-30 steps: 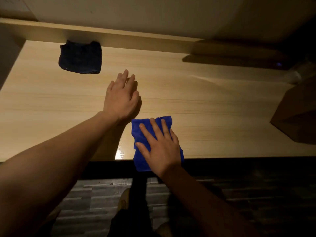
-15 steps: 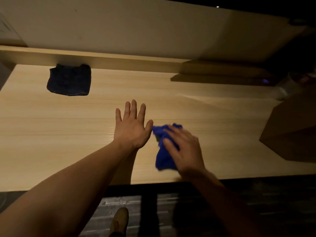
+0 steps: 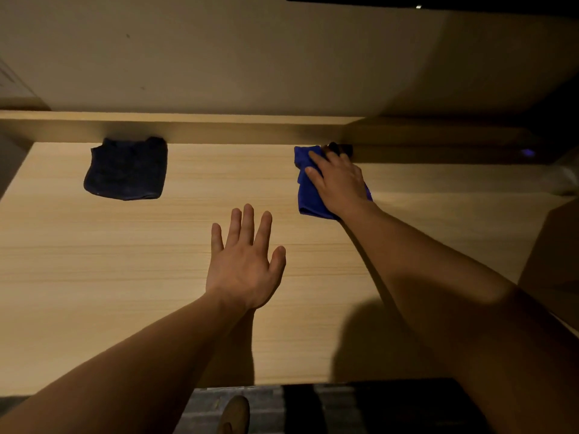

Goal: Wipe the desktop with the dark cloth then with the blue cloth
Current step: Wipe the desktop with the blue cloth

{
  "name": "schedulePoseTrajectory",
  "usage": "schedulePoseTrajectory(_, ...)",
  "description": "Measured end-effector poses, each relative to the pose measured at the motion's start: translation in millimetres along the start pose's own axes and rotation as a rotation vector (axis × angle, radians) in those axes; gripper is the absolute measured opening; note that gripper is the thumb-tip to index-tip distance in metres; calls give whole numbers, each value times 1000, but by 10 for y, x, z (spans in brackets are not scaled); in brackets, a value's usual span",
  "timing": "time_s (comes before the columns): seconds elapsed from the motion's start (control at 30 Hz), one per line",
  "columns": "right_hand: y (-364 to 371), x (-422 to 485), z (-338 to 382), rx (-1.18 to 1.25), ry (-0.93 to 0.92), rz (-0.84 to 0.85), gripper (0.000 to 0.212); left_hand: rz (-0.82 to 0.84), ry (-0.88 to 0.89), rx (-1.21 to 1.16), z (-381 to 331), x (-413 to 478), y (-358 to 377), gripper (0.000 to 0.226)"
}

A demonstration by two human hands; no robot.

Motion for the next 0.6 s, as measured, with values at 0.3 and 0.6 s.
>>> schedulePoseTrajectory(0.3,170,39,-82,-112,10,98,82,21,-14,26,17,16,38,76)
schedulePoseTrajectory(0.6,239,-712,-128,-85,11,82,83,3,-7,27,42,49,19,78)
Point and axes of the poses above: each hand's wrist, its own x-axis towards the middle knuckle, its own y-axis out of the palm, z = x × y, the point moved 10 cm from there along x, towards the middle knuckle, and after that the axes turned 13 degrees about x, right-handed, at the moved point
